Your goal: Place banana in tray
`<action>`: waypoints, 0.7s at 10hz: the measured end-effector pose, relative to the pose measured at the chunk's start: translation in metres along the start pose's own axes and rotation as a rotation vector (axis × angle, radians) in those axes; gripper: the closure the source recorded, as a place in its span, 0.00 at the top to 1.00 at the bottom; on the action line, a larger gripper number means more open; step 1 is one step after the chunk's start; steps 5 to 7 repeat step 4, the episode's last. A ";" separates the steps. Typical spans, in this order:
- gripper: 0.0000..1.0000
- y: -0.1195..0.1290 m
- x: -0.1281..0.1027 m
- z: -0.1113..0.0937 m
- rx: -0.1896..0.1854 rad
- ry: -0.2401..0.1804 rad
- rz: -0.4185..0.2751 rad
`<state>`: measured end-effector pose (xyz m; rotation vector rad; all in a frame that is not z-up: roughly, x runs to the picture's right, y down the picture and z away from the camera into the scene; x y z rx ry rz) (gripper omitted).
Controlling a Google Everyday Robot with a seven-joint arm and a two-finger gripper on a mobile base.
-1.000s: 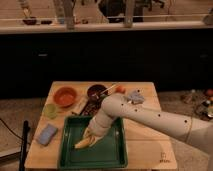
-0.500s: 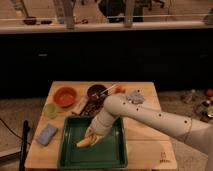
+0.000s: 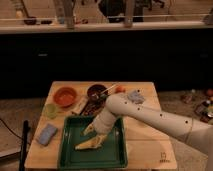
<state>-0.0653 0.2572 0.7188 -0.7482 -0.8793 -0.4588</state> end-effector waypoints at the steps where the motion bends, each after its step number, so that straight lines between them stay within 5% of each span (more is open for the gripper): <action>1: 0.80 0.001 0.003 -0.001 0.001 -0.003 0.006; 7: 0.80 0.001 0.014 -0.003 0.005 -0.006 0.029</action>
